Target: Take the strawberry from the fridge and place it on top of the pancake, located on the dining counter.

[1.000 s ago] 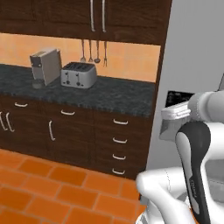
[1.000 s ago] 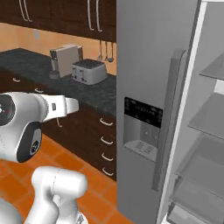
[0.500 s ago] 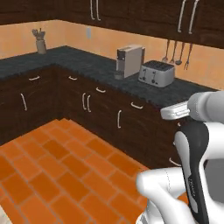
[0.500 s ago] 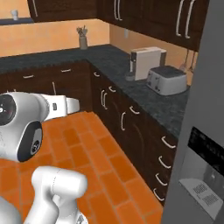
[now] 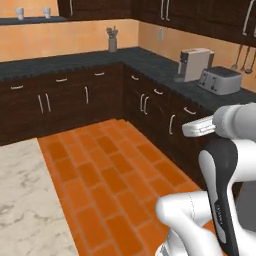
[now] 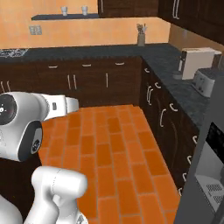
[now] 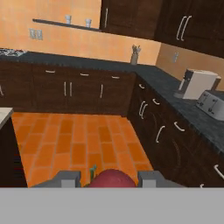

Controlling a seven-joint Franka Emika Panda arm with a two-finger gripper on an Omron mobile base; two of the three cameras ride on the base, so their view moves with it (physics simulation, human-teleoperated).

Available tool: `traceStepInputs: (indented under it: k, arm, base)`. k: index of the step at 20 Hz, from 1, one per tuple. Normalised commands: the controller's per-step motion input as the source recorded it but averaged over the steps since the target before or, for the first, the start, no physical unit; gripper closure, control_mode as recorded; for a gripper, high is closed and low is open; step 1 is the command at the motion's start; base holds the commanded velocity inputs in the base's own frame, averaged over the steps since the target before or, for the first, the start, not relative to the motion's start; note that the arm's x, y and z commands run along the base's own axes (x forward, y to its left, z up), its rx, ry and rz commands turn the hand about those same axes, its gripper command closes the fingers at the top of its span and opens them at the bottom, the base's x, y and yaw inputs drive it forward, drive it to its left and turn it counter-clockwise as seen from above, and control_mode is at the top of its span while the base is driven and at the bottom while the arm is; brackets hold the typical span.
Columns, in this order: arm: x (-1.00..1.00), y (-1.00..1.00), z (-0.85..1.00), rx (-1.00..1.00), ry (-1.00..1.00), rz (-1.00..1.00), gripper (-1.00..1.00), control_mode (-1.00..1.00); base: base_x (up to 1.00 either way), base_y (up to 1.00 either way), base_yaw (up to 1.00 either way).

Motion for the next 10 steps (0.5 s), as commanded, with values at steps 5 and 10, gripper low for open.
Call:
traceStepInputs:
  k: [5,10]
  arm:
    - [0.0,0.0,0.0,0.0,0.0,0.0,1.0,1.0]
    - [0.0,0.0,0.0,0.0,0.0,0.0,1.0,1.0]
  base:
    - [-1.0,-0.08,0.38]
    - [-1.0,0.01,0.25]
